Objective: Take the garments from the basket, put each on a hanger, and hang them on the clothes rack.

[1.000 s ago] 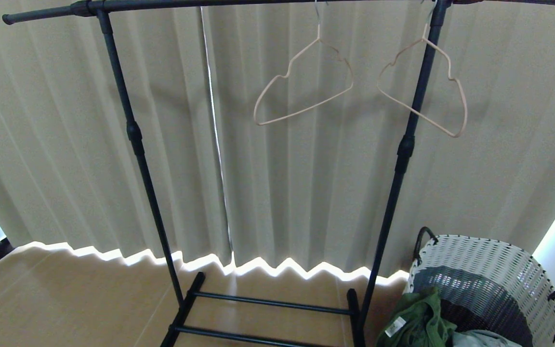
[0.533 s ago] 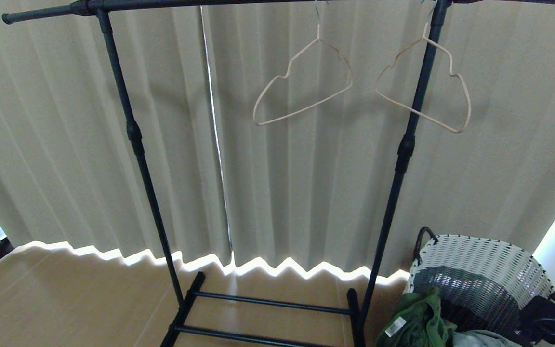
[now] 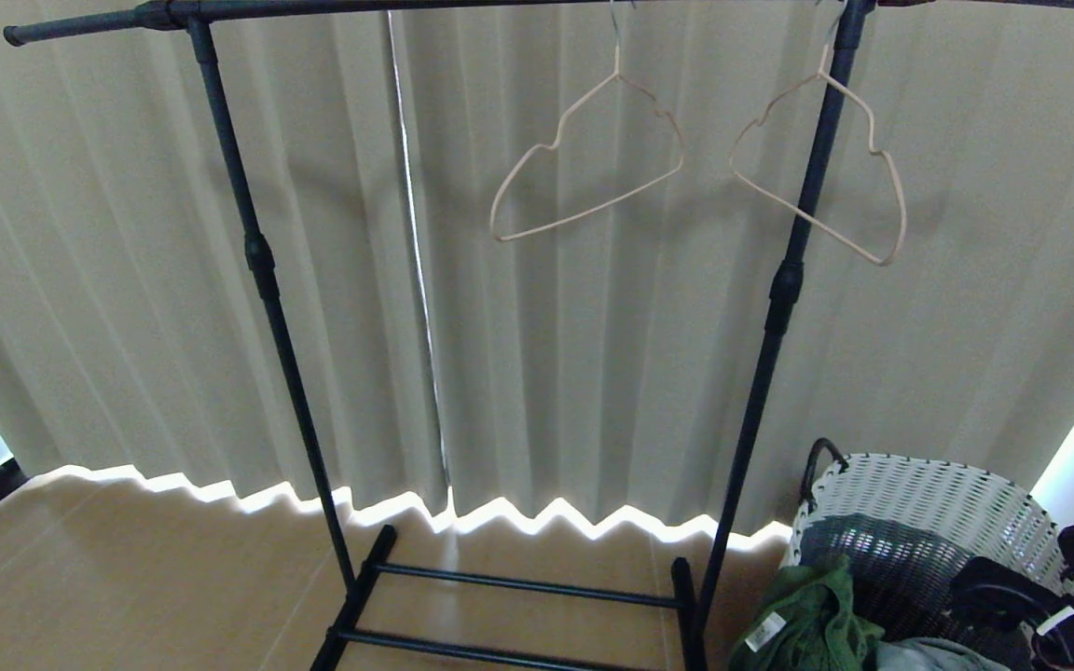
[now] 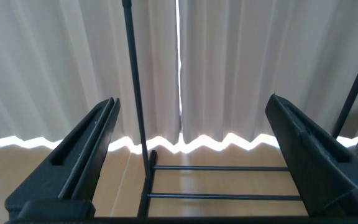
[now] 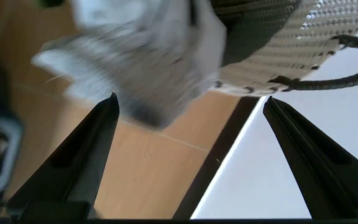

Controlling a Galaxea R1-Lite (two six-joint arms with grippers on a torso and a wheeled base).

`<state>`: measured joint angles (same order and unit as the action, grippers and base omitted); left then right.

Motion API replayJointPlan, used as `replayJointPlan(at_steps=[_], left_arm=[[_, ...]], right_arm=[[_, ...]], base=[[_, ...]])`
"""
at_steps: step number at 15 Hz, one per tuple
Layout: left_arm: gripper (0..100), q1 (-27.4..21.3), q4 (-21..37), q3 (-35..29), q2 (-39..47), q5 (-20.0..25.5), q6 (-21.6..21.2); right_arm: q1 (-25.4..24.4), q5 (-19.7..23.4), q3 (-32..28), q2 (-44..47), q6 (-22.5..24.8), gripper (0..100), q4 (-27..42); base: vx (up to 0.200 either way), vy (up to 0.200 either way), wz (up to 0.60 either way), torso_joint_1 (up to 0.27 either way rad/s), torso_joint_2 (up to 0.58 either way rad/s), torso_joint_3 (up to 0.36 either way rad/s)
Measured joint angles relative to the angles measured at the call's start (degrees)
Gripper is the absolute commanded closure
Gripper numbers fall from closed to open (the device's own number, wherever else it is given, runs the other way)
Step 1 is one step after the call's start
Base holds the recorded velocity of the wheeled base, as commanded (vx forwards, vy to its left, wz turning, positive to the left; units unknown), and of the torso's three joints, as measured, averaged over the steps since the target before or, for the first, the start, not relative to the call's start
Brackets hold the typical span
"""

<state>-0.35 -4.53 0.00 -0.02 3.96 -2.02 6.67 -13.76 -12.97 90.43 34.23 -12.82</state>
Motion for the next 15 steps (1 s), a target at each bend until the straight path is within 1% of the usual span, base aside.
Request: replayJointPlan(at_steps=[2,7,8,10,13,15], left_arm=[[0,0.00,-0.02,0.00,0.00,0.00,0.00],[0,0.00,-0.02,0.00,0.00,-0.02,0.00],[0,0.00,-0.02,0.00,0.00,0.00,0.00],[0,0.00,0.00,0.00,0.00,0.00,0.00],[0,0.02,0.00,0.00,0.00,0.00,0.00],[0,0.00,-0.02,0.00,0.00,0.00,0.00]], right_arm=[[2.65,0.17,0.29,4.04,1.38,0,-5.12],[3.69,0.46,0.82,9.44,1.54,0,-10.41],[3.69,0.50,1.01,9.87,1.54,100,-11.29],[3.74,1.73,1.90,10.47,1.54,100,-13.78],[3.74,2.50,3.13,10.81,1.35,100,-15.93],[3.74,2.61,5.40,10.47,1.13,100,-20.35]], base=[[0.000,0.000,0.00,0.000,0.00,0.000],[0.000,0.000,0.00,0.000,0.00,0.000],[0.000,0.000,0.00,0.000,0.00,0.000],[0.000,0.000,0.00,0.000,0.00,0.000],[0.000,0.000,0.00,0.000,0.00,0.000],[0.000,0.000,0.00,0.000,0.00,0.000]])
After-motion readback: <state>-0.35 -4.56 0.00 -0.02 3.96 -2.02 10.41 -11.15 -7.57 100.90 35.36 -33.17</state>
